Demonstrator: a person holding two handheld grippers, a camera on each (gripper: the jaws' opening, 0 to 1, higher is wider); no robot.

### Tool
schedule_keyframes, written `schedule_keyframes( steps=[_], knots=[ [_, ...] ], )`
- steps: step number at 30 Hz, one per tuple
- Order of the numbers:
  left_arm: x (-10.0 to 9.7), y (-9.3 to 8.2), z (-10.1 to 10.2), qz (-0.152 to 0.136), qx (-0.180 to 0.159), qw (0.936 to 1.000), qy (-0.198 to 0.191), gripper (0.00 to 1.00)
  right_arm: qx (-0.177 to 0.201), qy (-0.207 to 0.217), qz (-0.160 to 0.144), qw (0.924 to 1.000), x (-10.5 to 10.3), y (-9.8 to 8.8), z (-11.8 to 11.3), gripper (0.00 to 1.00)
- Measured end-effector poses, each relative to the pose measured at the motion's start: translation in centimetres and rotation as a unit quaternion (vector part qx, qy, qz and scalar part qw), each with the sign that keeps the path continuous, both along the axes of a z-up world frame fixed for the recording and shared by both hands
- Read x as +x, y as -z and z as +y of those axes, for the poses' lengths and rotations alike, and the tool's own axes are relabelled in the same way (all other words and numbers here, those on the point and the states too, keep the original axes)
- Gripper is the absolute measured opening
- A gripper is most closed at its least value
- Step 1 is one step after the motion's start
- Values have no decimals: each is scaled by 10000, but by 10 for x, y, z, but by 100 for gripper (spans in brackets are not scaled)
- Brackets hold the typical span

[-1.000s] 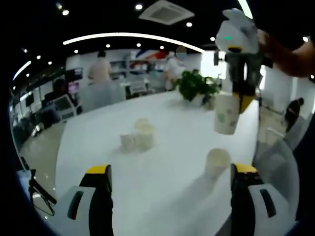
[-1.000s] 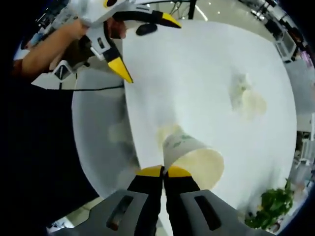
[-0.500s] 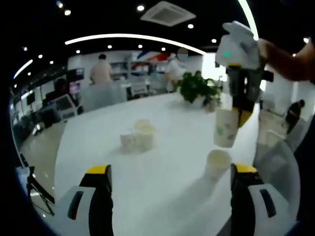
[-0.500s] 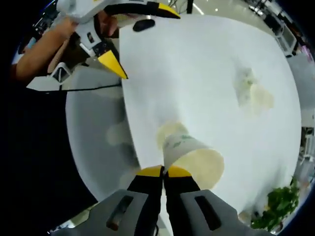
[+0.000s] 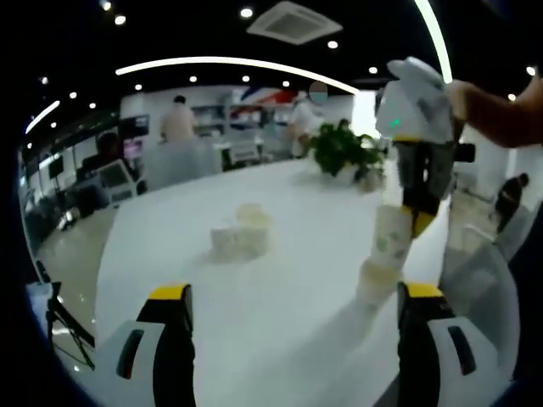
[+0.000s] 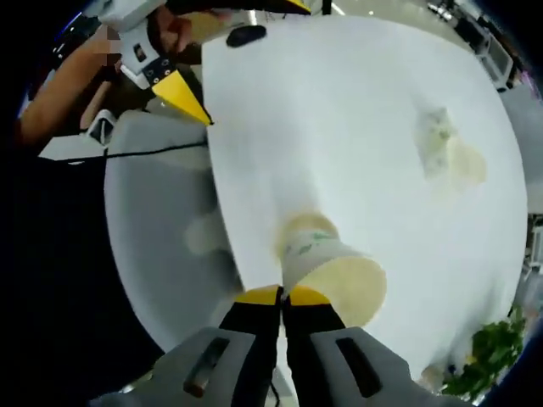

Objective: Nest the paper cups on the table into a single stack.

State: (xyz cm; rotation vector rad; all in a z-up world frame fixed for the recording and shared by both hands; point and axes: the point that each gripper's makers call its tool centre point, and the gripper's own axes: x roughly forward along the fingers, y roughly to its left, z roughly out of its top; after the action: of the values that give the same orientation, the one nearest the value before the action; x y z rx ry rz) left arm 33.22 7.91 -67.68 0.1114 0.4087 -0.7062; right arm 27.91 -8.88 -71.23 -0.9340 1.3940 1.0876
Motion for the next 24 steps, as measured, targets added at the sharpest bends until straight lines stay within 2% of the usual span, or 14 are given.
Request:
schedule_keyframes(
  steps=[12,24],
  knots=[
    [0,2,4,38,-3,10000,-52,99,-55,40,85,9999,-3,11,2,0],
    [-7,10,4,109,106,9999,37,99,-37,183,48,9998,0,34,4,0]
  ],
)
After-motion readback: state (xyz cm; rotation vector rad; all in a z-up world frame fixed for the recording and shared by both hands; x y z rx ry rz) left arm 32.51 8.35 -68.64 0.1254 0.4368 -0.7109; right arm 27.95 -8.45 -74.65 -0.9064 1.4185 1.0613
